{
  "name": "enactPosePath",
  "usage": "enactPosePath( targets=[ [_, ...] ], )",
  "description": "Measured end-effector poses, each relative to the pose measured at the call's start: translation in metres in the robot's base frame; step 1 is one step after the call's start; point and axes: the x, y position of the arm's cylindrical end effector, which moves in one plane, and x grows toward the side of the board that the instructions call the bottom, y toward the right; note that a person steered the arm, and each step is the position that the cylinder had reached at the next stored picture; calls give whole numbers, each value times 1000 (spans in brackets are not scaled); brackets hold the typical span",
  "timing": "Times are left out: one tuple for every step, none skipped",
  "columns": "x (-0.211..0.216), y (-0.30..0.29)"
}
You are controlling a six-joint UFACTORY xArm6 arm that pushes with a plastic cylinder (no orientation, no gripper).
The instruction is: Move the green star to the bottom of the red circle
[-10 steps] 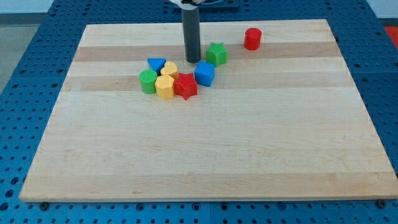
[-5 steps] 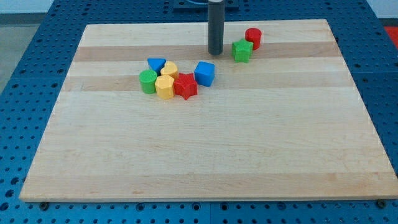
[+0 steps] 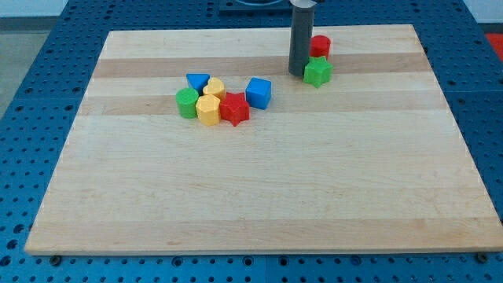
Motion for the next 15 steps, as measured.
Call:
enactPosePath(
  targets=[
    [1,-2],
    [19,-26],
    [53,-26],
    [61,-9],
    [54,15],
    [51,26],
    [51,20],
    [50,12],
    [49,10],
    [46,10],
    [46,10],
    [45,12],
    [39,12],
    [34,12],
    [30,20]
  ],
)
